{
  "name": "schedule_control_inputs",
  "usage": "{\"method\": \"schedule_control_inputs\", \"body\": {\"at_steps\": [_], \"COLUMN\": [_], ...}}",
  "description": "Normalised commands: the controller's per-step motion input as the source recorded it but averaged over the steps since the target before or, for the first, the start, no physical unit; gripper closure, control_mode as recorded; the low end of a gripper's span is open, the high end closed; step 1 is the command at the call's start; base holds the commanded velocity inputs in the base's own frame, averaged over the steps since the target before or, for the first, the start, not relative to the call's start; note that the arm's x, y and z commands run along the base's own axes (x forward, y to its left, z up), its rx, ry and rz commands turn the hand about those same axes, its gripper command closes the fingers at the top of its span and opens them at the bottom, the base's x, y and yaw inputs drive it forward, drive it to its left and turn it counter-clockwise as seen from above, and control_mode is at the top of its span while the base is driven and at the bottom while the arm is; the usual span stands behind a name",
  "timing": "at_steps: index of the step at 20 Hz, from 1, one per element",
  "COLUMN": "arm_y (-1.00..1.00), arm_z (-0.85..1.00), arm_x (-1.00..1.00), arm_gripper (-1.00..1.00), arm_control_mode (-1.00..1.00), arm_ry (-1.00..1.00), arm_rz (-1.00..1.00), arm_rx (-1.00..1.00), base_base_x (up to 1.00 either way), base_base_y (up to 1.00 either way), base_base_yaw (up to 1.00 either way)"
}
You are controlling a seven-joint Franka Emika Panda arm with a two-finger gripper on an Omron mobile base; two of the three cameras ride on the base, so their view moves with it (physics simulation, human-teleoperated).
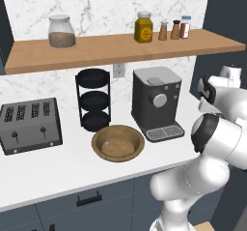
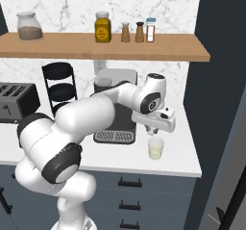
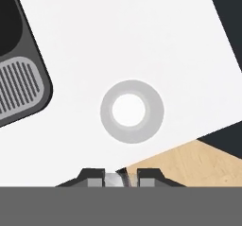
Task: Grab a lemon wedge from the fridge and one ice cube from the ice bowl, and put them in the glass of lemonade.
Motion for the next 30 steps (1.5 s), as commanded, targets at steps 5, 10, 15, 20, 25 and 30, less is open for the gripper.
{"method": "schedule_control_inputs", "body": {"at_steps": [5,10,15,20,25,30], "arm_y": [-0.06,-0.29,-0.21,-0.17,0.08,0.21], "arm_z": [-0.01,0.00,0.00,0.00,0.00,0.00], "arm_x": [0.06,-0.02,-0.06,-0.06,0.00,0.00], "arm_gripper": [1.00,1.00,1.00,1.00,1.00,1.00], "arm_control_mode": [-1.00,-1.00,-1.00,-1.00,-1.00,-1.00], "arm_ry": [0.00,0.00,0.00,0.00,-0.03,-0.01], "arm_rz": [0.00,0.00,0.00,0.00,0.00,0.00], "arm_rx": [0.00,0.00,0.00,0.00,0.00,0.00], "base_base_x": [0.00,0.00,0.00,0.00,0.00,0.00], "base_base_y": [0.00,0.00,0.00,0.00,0.00,0.00], "base_base_yaw": [0.00,0.00,0.00,0.00,0.00,0.00]}}
